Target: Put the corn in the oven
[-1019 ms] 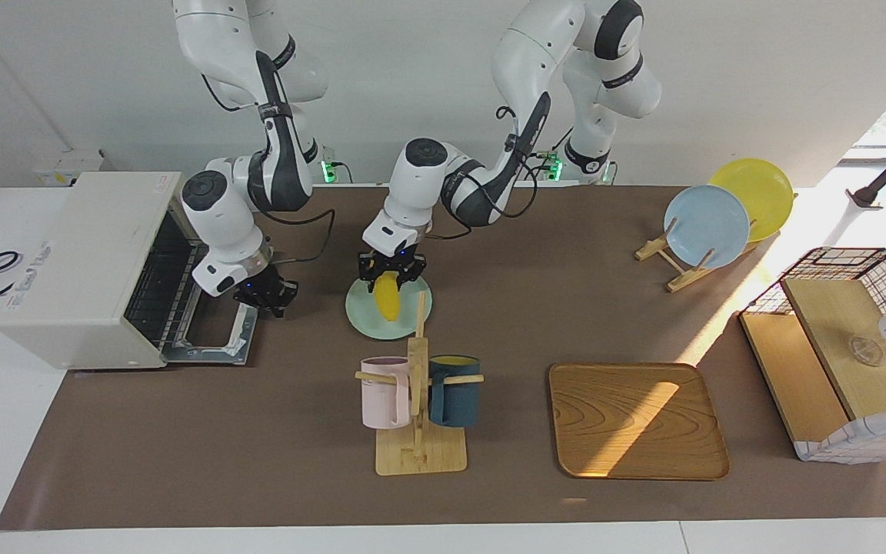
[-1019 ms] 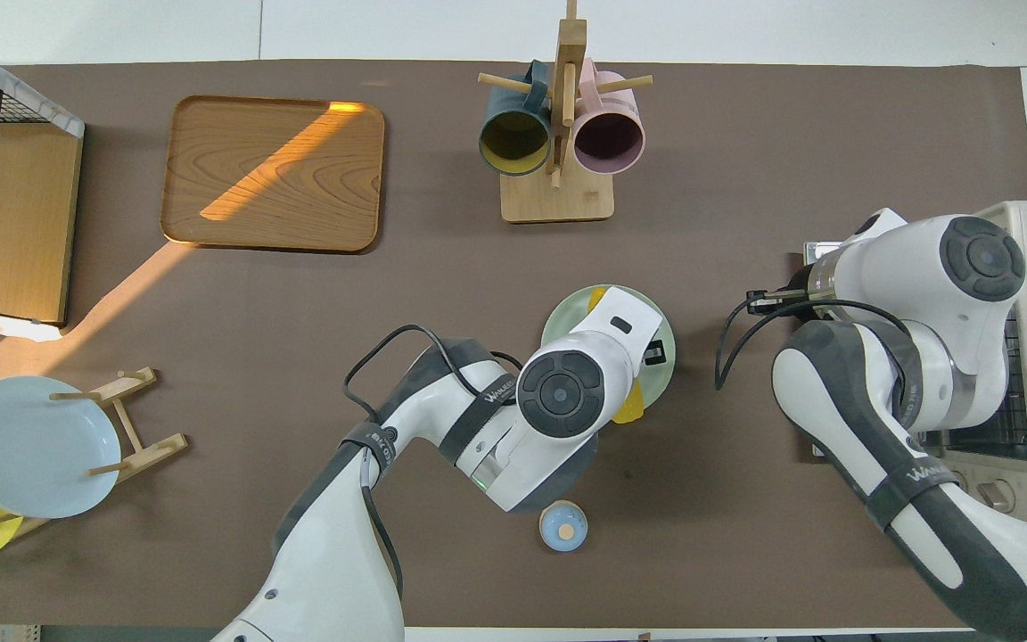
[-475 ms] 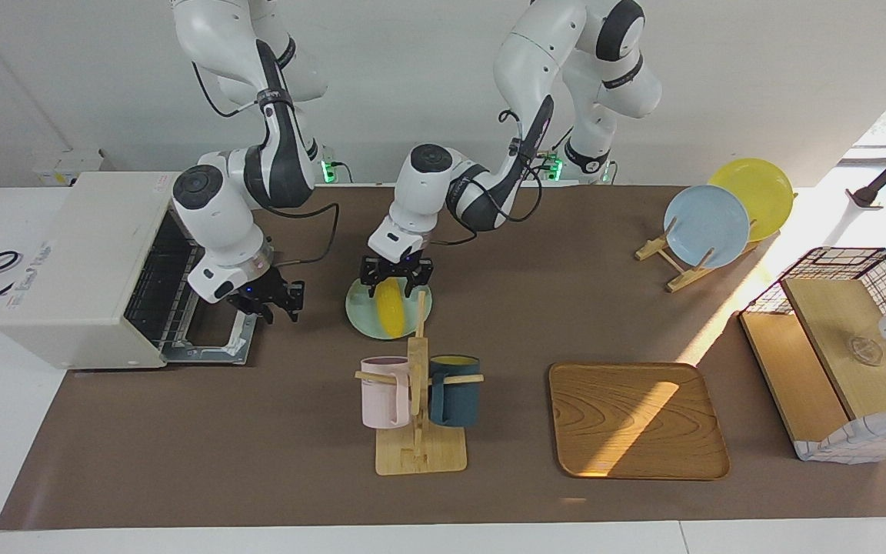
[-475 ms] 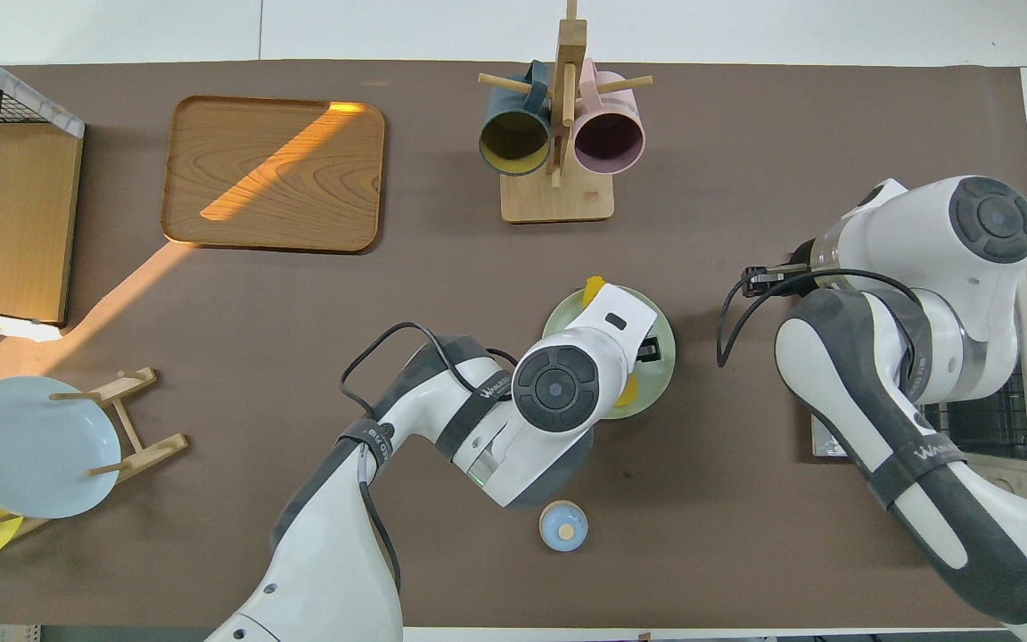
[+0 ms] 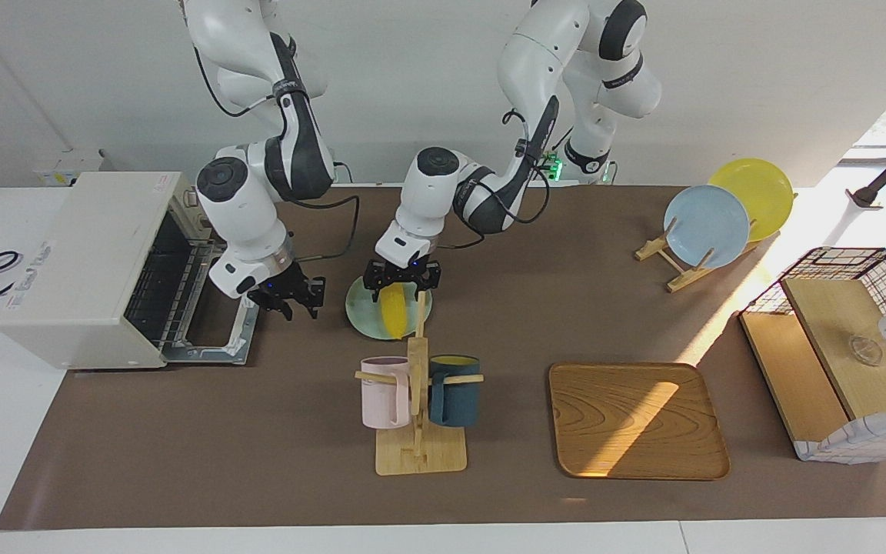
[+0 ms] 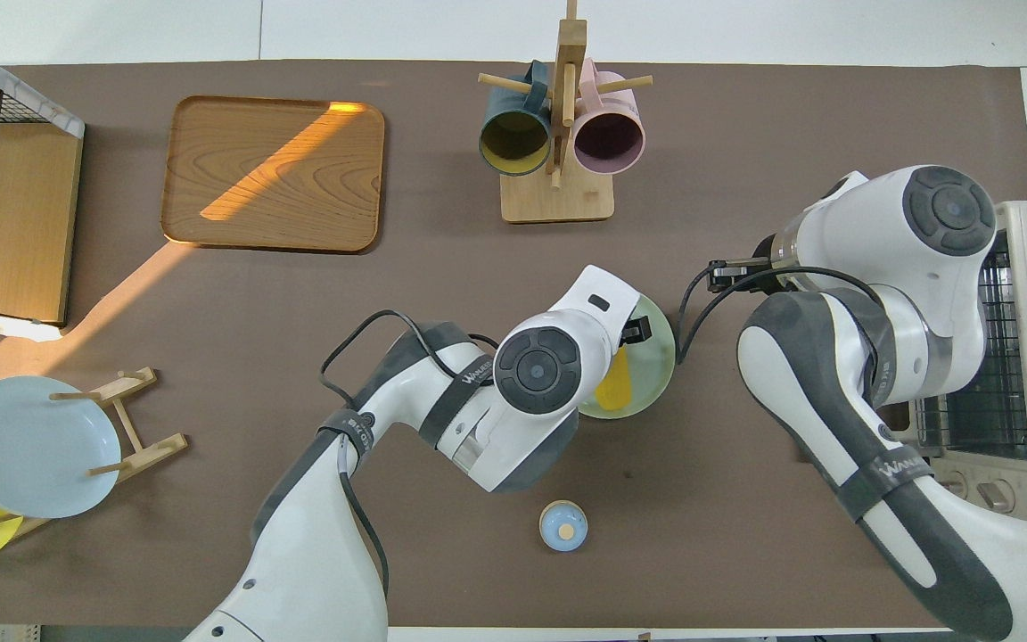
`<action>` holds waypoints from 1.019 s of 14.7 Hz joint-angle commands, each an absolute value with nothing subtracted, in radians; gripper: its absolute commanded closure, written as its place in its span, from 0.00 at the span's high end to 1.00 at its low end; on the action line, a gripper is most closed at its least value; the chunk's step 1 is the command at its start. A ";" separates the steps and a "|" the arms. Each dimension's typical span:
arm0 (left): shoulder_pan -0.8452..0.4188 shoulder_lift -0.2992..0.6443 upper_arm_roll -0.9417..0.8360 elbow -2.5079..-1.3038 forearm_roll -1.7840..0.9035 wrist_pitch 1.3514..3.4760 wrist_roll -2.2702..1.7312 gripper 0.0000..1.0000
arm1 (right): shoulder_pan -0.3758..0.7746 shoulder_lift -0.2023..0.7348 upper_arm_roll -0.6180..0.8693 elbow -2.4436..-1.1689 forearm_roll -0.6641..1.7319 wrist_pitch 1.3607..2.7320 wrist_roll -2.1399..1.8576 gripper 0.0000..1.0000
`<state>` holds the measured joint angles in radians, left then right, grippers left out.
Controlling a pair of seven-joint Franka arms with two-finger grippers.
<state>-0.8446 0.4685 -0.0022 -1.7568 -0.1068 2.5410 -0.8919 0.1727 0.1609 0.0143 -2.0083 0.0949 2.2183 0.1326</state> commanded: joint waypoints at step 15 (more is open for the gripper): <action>-0.359 0.209 0.021 -1.677 -0.097 2.007 -0.230 1.00 | 0.571 0.389 0.015 -1.810 -0.018 2.287 0.635 0.49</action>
<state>-0.3982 0.2232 0.0280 -1.6909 -0.1068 2.0573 -0.2990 0.5530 0.3194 0.0178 -1.8430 0.0071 2.2441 0.5890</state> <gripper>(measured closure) 0.000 0.520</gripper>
